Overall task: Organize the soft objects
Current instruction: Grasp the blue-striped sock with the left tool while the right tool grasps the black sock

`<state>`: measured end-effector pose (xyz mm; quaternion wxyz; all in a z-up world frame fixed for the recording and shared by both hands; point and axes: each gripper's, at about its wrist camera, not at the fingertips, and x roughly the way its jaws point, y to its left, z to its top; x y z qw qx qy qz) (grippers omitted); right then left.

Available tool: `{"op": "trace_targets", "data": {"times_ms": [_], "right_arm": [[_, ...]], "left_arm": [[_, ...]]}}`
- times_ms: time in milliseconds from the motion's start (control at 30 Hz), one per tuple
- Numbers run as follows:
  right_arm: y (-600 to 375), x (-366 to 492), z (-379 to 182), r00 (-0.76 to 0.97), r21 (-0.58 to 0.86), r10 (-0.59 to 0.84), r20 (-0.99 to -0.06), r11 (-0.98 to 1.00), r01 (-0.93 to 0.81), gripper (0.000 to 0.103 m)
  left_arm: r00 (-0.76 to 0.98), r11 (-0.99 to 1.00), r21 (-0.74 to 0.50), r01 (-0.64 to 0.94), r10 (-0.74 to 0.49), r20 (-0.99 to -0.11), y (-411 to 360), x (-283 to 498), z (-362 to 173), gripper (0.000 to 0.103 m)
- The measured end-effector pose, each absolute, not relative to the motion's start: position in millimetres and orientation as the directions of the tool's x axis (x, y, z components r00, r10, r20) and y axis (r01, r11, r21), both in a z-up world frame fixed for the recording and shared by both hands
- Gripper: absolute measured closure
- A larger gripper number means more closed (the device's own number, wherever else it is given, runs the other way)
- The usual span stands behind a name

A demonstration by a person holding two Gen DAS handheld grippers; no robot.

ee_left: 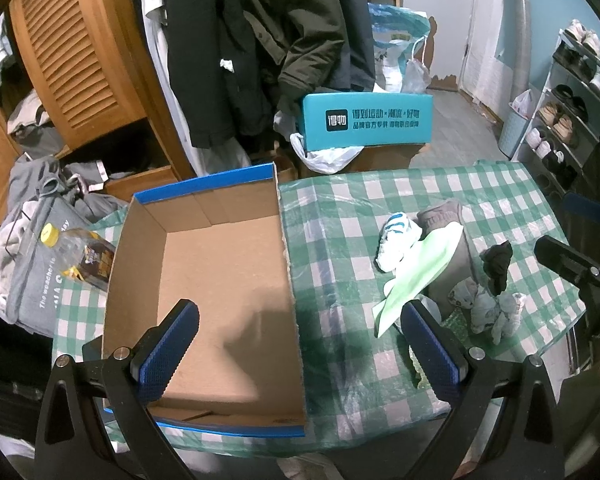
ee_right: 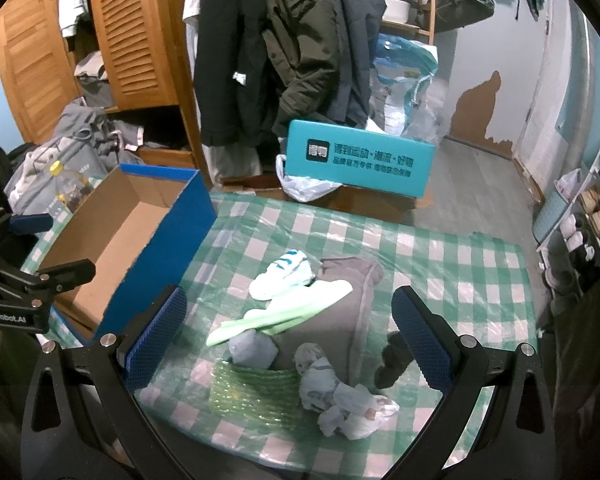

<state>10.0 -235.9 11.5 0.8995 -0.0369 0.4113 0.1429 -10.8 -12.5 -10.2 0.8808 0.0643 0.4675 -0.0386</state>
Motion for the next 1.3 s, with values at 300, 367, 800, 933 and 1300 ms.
{"op": "trace_targets", "data": {"times_ms": [300,367,800,933,1300], "right_arm": [[-265,21,5,0.612,0.054,0.187,-0.768,0.972,-0.23,0.002],[-267,23,4,0.607,0.053,0.177,-0.775,0.975,-0.218,0.002],[-311,52,-1,0.57,0.053,0.108,-0.815,0.992,-0.112,0.002],[-327,64,-12,0.538,0.082,0.102,-0.837,0.995,-0.061,0.002],[-357,86,-57,0.441,0.093,0.067,-0.895,0.995,0.039,0.002]], "left_arm": [[0.498,0.988,0.04,0.147,-0.039,-0.866,-25,4,-25,0.001],[0.488,0.988,0.036,0.152,-0.043,-0.872,-28,8,-27,0.001],[0.446,0.976,0.044,0.213,-0.058,-0.893,-51,42,-21,0.001],[0.434,0.969,0.054,0.239,-0.057,-0.899,-60,57,-23,0.001],[0.382,0.96,0.064,0.271,-0.046,-0.923,-86,104,-49,0.001]]}}
